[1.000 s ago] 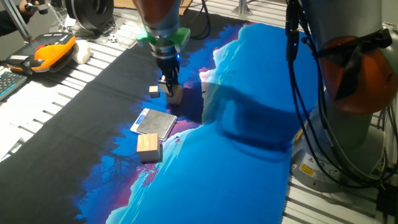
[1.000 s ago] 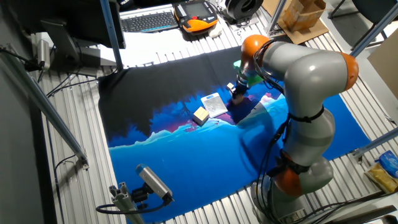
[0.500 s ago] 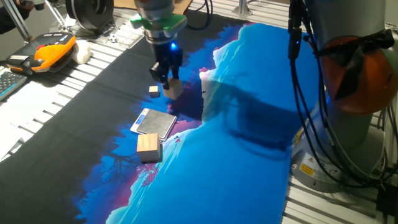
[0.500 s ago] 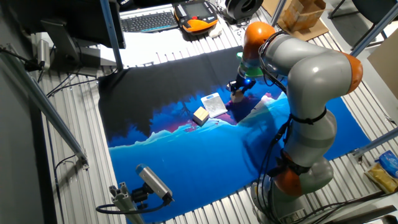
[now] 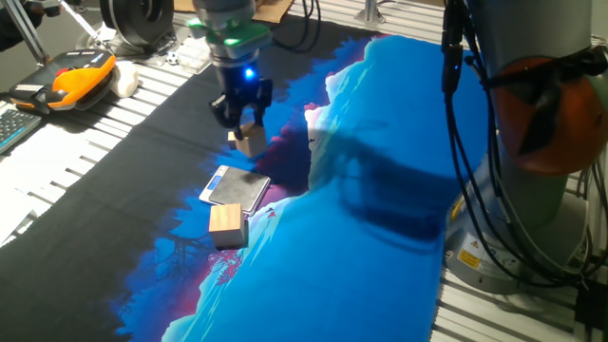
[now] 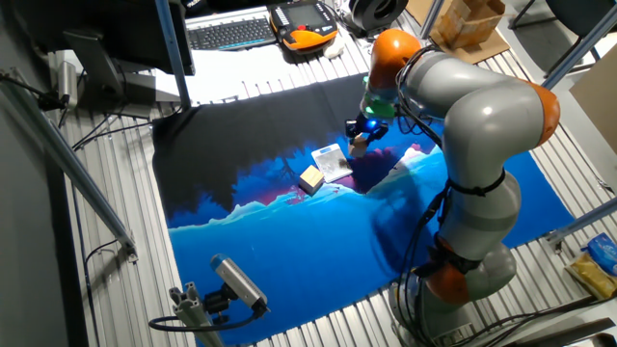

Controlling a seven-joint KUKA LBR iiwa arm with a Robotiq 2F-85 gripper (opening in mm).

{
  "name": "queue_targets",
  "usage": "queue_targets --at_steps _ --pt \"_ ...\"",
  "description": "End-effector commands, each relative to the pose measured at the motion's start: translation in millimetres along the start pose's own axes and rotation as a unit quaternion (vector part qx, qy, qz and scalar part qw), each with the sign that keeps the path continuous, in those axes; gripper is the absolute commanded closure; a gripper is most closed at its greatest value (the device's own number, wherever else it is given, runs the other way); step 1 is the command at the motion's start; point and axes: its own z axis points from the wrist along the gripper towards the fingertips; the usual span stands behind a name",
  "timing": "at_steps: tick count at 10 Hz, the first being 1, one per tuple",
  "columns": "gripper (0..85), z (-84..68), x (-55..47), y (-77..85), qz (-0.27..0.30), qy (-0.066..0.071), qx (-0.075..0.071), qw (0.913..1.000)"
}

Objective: Place the block on the scale

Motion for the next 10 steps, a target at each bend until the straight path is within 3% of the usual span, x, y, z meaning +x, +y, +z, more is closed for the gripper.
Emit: queue_targets --at_steps 1,3,9,10 --pt "85.0 3.5 2.2 6.3 0.012 -0.006 0.005 0.9999" --pt "85.0 11.4 6.9 16.8 0.04 -0.018 0.006 0.999" --pt "85.0 35.1 10.3 24.1 0.097 -0.041 0.006 0.9944" --pt "85.0 37.7 11.9 25.4 0.112 -0.037 -0.005 0.993"
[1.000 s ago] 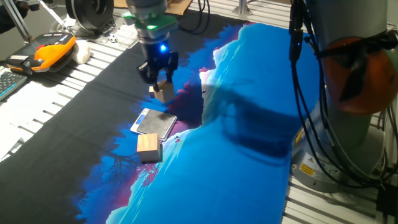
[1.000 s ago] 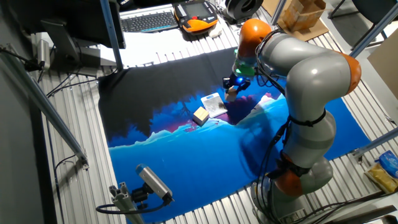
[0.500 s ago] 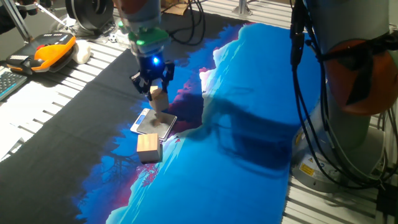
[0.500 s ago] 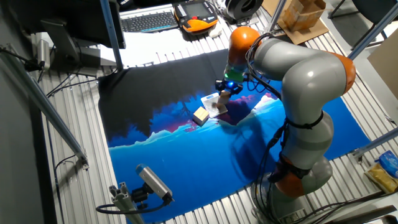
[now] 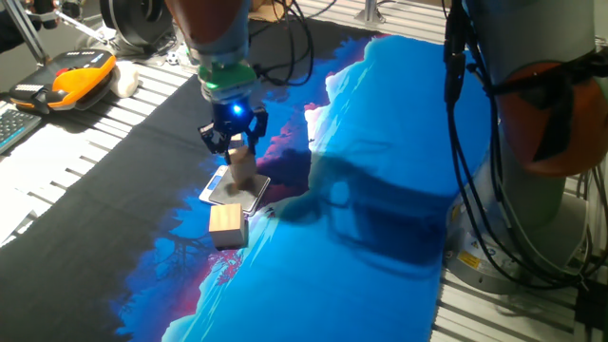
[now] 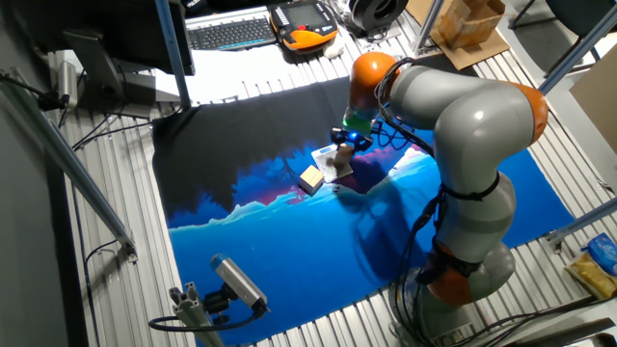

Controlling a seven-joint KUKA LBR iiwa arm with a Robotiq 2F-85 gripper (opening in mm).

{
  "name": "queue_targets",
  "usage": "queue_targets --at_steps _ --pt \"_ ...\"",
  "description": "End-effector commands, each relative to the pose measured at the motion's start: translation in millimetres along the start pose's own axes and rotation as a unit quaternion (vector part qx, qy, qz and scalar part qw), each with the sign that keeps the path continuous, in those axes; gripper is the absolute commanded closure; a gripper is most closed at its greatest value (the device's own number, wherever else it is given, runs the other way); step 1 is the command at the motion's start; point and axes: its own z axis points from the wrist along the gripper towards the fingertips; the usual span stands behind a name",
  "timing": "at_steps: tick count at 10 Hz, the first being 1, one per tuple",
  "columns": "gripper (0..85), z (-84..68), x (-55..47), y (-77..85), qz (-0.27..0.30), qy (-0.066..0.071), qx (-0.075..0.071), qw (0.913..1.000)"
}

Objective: Place the block on the scale

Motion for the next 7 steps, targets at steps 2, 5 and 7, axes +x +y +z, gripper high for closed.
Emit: queue_targets --at_steps 2,5,7 --pt "85.0 1.8 2.8 1.2 0.026 0.009 -0.02 0.9994" --pt "85.0 3.2 6.5 6.2 0.067 0.003 -0.016 0.9976" --pt "85.0 4.0 12.6 12.6 0.094 -0.001 -0.011 0.9955"
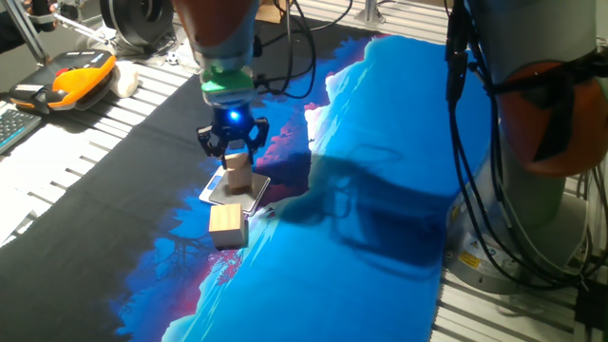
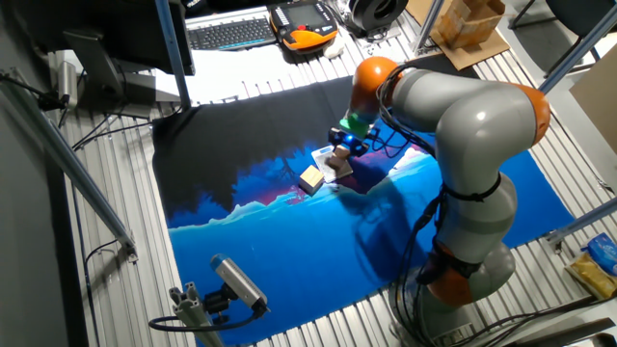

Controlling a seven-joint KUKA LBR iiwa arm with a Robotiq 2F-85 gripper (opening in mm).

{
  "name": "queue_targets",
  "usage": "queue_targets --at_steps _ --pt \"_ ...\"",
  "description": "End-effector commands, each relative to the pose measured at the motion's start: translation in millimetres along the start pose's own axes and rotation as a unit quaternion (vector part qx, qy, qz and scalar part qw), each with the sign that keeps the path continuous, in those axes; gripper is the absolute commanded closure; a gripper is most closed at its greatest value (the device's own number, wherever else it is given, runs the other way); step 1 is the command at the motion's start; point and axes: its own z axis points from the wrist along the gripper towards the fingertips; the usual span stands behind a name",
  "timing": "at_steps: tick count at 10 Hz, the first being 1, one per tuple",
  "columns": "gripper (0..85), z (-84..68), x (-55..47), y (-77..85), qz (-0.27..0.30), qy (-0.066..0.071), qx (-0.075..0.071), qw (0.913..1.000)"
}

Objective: Place the block on the scale

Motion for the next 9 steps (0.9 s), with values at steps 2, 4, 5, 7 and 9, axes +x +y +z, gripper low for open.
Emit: queue_targets --at_steps 2,4,5,7,9 --pt "68.0 3.8 3.2 3.5 0.014 -0.017 0.019 0.9996" --pt "68.0 5.5 6.0 6.4 0.024 -0.024 0.028 0.999" --pt "51.0 5.7 6.5 6.8 0.026 -0.025 0.028 0.999" --pt "51.0 5.8 6.8 7.3 0.027 -0.027 0.031 0.9988" --pt "34.0 6.9 6.3 8.3 0.031 -0.036 0.038 0.9981"
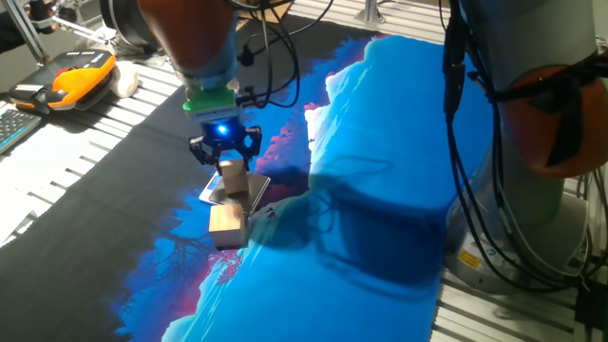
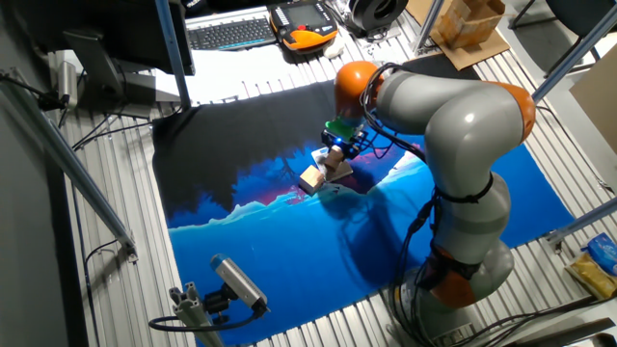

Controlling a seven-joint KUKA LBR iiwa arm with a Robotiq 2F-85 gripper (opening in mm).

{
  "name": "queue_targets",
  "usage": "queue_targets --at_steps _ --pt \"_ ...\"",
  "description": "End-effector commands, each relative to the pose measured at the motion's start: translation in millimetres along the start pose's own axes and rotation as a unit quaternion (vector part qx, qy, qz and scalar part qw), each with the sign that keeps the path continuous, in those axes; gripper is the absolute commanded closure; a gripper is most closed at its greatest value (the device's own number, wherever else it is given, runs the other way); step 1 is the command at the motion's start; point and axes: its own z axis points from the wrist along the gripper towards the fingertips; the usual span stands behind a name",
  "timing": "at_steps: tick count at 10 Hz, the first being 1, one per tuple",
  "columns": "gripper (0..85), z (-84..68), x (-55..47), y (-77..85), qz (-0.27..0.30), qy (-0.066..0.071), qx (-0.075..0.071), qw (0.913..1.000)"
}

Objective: Place the block on the scale

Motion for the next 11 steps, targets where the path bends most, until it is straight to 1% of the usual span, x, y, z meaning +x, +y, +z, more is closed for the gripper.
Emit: queue_targets --at_steps 1,2,3,4,5,6,7,8,9,10,11 --pt "34.0 1.0 0.0 0.4 0.001 -0.003 0.002 1.0" --pt "17.0 2.5 -0.1 1.0 0.003 -0.005 0.003 1.0" --pt "17.0 3.6 0.0 1.6 0.006 -0.006 0.005 1.0" --pt "17.0 3.3 0.3 1.9 0.007 -0.005 0.003 1.0" --pt "17.0 1.7 0.8 2.5 0.006 -0.004 0.005 1.0" --pt "17.0 -3.8 1.5 3.2 0.005 0.003 0.002 1.0" --pt "17.0 -13.5 2.0 3.1 0.001 0.023 -0.013 0.9996" --pt "17.0 -21.6 1.3 1.3 -0.011 0.017 -0.006 0.9998" --pt "17.0 -30.0 0.6 -0.7 -0.029 -0.003 0.014 0.9995" --pt "17.0 -38.6 -0.3 -3.6 -0.06 -0.016 0.034 0.9975" --pt "17.0 -48.5 -4.1 -4.8 -0.092 -0.015 0.038 0.995"
